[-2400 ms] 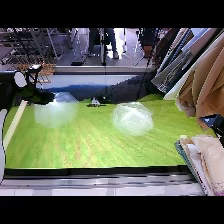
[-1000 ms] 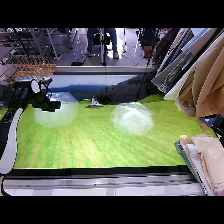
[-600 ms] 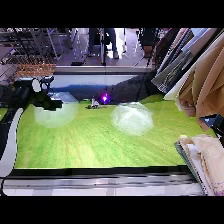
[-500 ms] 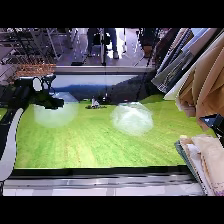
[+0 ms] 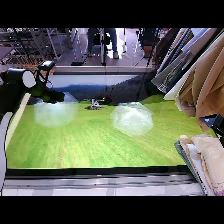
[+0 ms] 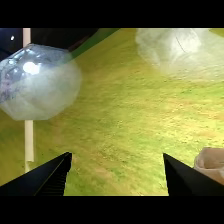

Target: Fold the clothes and pants, and hang the long-sleeved shirts on hangers.

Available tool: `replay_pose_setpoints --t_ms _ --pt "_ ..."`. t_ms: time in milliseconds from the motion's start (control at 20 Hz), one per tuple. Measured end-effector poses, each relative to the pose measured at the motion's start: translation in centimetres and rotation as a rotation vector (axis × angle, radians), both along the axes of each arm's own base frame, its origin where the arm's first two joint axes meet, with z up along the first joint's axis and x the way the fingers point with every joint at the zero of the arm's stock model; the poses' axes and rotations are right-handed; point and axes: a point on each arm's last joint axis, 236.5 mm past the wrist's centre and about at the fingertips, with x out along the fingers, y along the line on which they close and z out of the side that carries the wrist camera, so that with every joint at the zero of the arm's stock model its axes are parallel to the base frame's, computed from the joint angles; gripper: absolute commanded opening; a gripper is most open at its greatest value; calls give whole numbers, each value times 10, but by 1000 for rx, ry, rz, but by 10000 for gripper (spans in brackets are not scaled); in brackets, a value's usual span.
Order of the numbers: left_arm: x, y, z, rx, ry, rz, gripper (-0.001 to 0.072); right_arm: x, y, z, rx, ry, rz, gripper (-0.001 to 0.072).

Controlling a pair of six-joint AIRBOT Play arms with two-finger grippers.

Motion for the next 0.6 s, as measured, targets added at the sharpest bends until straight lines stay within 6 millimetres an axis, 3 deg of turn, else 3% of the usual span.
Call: replay_pose_setpoints --t_ms 200,600 --pt "-3 0 12 -4 -25 -1 4 0 0 0 0 0 0 655" --pt "-5 0 16 -5 -34 -1 4 0 0 0 0 0 0 655"
